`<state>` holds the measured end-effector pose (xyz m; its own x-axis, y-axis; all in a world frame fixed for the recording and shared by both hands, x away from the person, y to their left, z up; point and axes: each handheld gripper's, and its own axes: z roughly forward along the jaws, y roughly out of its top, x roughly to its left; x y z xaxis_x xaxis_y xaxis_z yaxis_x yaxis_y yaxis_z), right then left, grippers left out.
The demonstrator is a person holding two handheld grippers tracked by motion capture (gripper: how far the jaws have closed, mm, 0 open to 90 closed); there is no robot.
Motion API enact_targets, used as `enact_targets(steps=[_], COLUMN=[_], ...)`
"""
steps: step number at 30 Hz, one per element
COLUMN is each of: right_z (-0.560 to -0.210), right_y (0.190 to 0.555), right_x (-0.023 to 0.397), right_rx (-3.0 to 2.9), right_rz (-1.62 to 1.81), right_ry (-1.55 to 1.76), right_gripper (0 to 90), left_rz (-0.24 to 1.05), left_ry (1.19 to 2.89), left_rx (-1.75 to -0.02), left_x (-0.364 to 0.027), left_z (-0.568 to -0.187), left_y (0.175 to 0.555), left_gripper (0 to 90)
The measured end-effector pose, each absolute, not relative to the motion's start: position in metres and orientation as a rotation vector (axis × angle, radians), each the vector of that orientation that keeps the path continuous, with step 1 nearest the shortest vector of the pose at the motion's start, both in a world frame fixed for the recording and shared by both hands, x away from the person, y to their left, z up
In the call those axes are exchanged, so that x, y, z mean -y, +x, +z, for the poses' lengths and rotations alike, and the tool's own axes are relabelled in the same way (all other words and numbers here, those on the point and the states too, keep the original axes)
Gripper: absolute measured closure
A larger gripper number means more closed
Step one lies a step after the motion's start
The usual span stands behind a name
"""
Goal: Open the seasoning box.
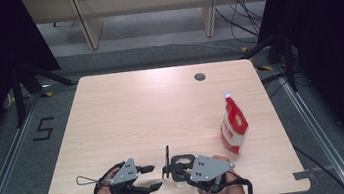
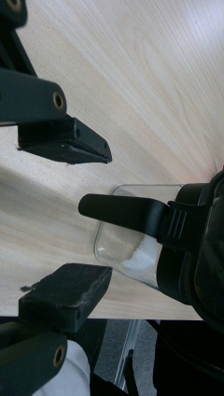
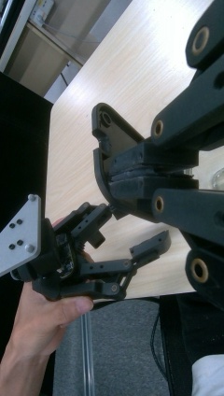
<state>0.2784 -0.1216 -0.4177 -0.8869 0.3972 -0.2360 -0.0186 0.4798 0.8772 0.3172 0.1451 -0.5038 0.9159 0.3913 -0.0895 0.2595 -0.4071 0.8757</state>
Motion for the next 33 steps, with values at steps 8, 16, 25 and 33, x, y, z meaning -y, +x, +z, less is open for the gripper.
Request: enact_targets(steps=[8, 16, 25, 33], right_z=[-0.4169, -0.4166, -0.415, -0.4142], right_y=[0.2773, 0.2769, 0.2765, 0.2768], right_x=[0.1147, 0.1136, 0.1117, 0.1168], right_rx=[-2.325, -2.327, -2.319, -2.313], right_rz=[1.367, 1.359, 1.357, 1.373], right_ry=[0.297, 0.296, 0.279, 0.308], right_gripper=[87.9, 87.9, 87.7, 85.6], left_rz=[0.167, 0.16, 0.172, 0.168], left_ry=[2.01, 2.018, 2.015, 2.015], left_rx=[-0.466, -0.465, -0.459, -0.462], left_x=[-0.1454, -0.1445, -0.1463, -0.1468], left_z=[-0.5032, -0.5038, -0.503, -0.5022], left_y=[0.3169, 0.3156, 0.3179, 0.3164], left_gripper=[38.1, 38.3, 38.0, 37.8])
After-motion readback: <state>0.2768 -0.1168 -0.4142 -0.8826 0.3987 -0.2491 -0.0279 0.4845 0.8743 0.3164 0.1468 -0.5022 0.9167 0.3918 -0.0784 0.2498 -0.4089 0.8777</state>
